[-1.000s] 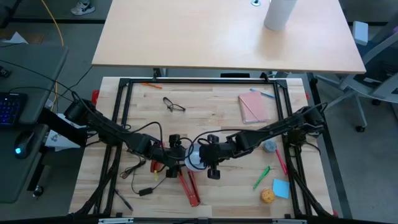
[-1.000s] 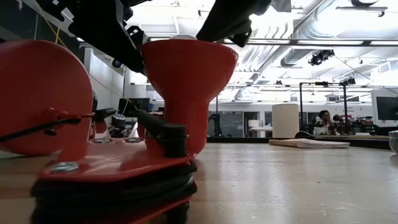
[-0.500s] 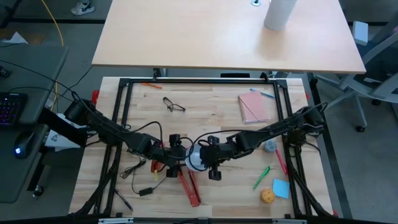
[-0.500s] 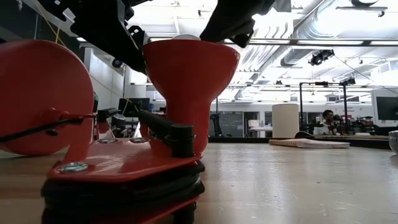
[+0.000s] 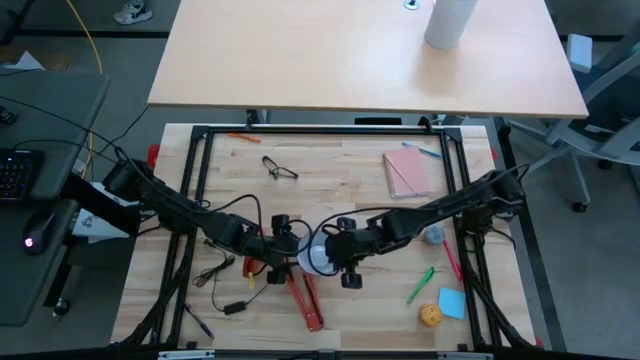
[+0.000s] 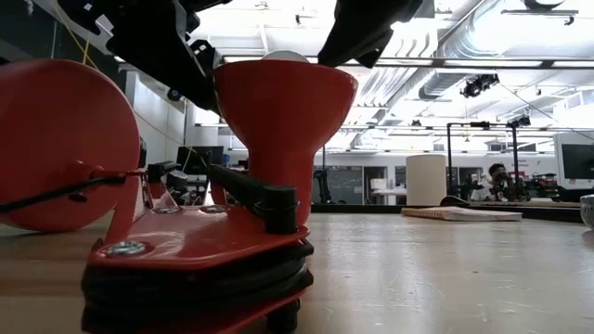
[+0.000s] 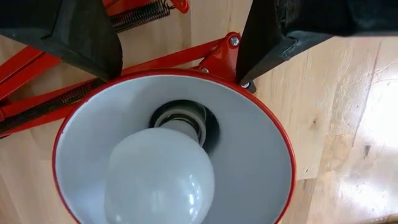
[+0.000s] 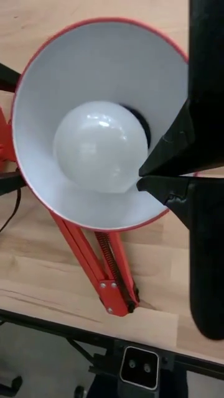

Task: Screw lightbulb
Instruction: Insert the lightbulb into the lamp

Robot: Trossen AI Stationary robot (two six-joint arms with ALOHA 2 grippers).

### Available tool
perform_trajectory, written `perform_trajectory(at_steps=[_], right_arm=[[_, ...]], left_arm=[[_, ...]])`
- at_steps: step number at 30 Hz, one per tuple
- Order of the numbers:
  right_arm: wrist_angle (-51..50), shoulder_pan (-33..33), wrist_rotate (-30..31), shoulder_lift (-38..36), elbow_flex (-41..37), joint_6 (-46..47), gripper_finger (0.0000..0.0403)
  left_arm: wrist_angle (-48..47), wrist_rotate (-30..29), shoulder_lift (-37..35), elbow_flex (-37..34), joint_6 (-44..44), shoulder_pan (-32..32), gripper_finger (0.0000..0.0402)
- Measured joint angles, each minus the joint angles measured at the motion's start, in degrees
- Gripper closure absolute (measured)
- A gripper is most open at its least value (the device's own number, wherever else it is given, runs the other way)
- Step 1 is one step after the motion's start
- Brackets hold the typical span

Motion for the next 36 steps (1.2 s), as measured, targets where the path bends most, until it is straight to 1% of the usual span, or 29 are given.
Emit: perform_trajectory(at_steps=[4,8,11,14,16,18,19,21,23,24,27,30,33,36], right_arm=[[-1.29,-0.04,-0.13,-0.70,0.00,-0.75,0.0403],[-4.49,-0.04,-0.13,-1.18,0.00,-1.43,0.0403],[-6.13,-0.04,-0.13,-1.18,0.00,-1.43,0.0403],[-5.58,-0.04,-0.13,-1.18,0.00,-1.43,0.0403],[-5.25,-0.39,-0.19,-1.18,0.00,-1.39,0.0403],[-4.97,-1.00,-0.19,-1.49,0.00,-1.19,0.0403],[-4.65,-1.42,-0.17,-1.71,0.00,-1.19,0.0403],[-4.08,-2.39,-0.15,-2.37,0.00,-1.46,0.0403],[-3.35,-3.66,-0.27,-3.09,0.00,-1.73,0.0403],[-2.98,-4.44,-1.27,-3.22,0.00,-2.17,0.0403],[-2.34,-6.46,-5.22,-3.06,0.02,-2.81,0.0403],[-0.31,-7.86,-7.54,-2.68,0.02,-2.78,0.0403],[1.52,-8.66,-8.42,-2.68,0.02,-2.19,0.0403],[2.61,-9.05,-10.88,-2.66,0.02,-1.12,0.0403]], left_arm=[[-1.52,0.02,-0.03,0.02,0.02,0.00,0.0115],[-5.69,0.04,-1.70,0.02,0.02,0.00,0.0115],[-10.00,0.08,-4.51,0.02,-0.97,0.00,0.0116],[-13.08,0.13,-9.09,0.02,-2.23,-0.46,0.0124],[-13.50,-0.29,-12.57,0.02,-3.41,-0.94,0.0145],[-12.98,-1.43,-15.87,0.04,-4.25,-1.52,0.0183],[-12.66,-1.93,-17.01,0.37,-4.33,-1.71,0.0210],[-12.28,-2.35,-17.68,1.83,-4.36,-2.03,0.0281],[-12.11,-2.06,-16.64,4.00,-3.75,-1.83,0.0361],[-11.01,-1.76,-15.60,5.12,-2.99,-1.59,0.0380],[-8.88,-1.05,-10.70,8.74,1.90,-1.44,0.0389],[-8.84,-0.64,-5.12,11.98,7.04,-1.46,0.0400],[-8.80,-0.54,-0.68,13.95,10.07,-1.61,0.0400],[-8.12,-0.52,2.27,14.92,11.52,-2.17,0.0401]])
